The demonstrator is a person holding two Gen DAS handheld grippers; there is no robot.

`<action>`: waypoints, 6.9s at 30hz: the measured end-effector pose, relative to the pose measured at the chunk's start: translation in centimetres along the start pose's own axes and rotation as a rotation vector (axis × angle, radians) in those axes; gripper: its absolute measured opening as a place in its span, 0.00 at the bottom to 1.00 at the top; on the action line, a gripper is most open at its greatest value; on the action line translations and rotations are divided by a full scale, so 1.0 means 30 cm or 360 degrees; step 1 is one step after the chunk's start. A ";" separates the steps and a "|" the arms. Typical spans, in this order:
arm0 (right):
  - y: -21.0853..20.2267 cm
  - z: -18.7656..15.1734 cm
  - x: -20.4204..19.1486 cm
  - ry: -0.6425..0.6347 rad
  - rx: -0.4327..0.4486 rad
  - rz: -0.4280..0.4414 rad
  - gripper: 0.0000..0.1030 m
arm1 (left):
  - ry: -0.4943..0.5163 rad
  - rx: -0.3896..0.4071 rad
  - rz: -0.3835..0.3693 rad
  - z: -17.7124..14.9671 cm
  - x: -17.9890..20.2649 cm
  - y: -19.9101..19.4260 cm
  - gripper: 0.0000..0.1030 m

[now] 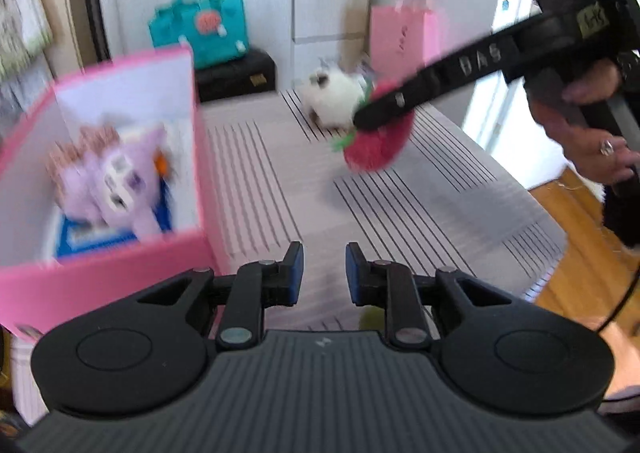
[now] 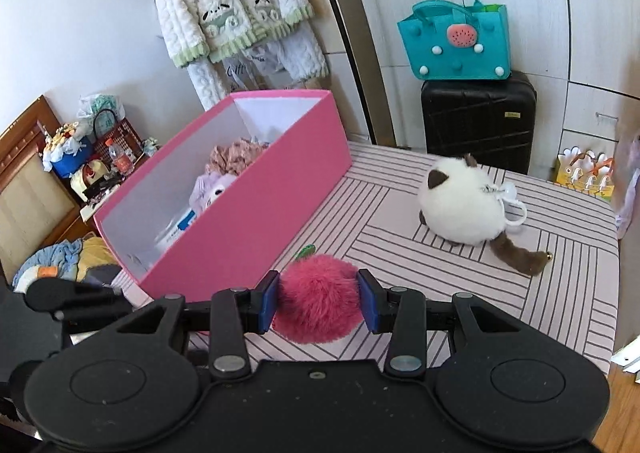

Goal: Organize soft objects
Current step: 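Lift the pom-pom plush with the right gripper while the left lifts the green sponge, then carry the green sponge in the left gripper and pom-pom plush in the right over the pink box, then lower both items into the pink box and open both grippers, then move both grippers back to the white cat plush on the table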

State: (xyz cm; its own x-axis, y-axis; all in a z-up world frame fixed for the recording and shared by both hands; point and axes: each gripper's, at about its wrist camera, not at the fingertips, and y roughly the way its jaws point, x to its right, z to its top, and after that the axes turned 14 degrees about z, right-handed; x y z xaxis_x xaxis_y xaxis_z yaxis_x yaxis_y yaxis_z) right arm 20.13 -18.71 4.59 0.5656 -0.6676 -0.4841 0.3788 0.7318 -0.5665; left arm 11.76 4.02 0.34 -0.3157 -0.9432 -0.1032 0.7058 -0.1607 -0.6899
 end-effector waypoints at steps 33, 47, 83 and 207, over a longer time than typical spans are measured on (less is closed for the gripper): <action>-0.020 -0.112 -0.027 -0.0015 -0.0048 0.0016 0.46 | 0.0103 -0.0220 -0.0008 -0.086 0.062 0.044 0.55; -0.014 -0.207 -0.023 0.0019 -0.0050 0.0001 0.46 | 0.0023 -0.0230 0.0062 -0.117 0.041 0.060 0.48; -0.027 -0.008 -0.386 -0.0383 0.0022 0.0133 0.46 | -0.0064 0.0117 0.0140 0.091 -0.379 -0.318 0.35; -0.135 -0.171 0.191 -0.0373 0.0381 -0.0243 0.90 | -0.0176 0.0136 -0.0067 0.427 0.239 0.261 0.95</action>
State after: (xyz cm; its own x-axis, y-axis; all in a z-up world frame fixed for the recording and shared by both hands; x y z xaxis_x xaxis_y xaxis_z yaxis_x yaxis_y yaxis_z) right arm 18.08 -26.19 0.70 0.6312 -0.7425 -0.2243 0.6170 0.6559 -0.4350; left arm 23.15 -7.71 3.40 -0.2777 -0.9606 0.0077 0.7463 -0.2208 -0.6279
